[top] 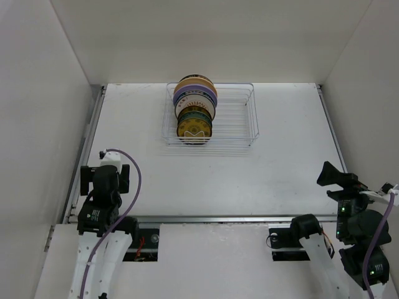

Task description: Unload the plates from the dish rack

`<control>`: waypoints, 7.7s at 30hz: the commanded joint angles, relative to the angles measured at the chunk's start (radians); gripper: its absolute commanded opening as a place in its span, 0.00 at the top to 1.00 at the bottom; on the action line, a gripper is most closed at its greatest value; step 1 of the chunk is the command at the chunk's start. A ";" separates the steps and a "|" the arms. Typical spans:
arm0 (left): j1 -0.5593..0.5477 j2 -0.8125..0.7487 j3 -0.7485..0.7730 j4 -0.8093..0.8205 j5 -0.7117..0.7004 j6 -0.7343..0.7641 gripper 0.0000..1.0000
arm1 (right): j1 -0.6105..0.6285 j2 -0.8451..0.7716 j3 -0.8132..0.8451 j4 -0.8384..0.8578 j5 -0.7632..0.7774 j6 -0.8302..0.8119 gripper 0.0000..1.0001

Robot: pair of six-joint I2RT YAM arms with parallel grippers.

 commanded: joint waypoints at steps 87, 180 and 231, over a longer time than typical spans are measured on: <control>-0.035 1.652 1.197 -0.147 0.844 -0.258 0.85 | 0.345 1.972 1.027 0.453 -0.702 -0.610 1.00; -0.035 1.672 1.207 -0.171 0.847 -0.249 1.00 | 0.345 1.952 1.128 0.421 -0.714 -0.489 1.00; -0.062 1.629 1.220 -0.181 0.756 -0.240 0.90 | 0.420 1.645 0.526 0.087 -0.773 -0.269 0.35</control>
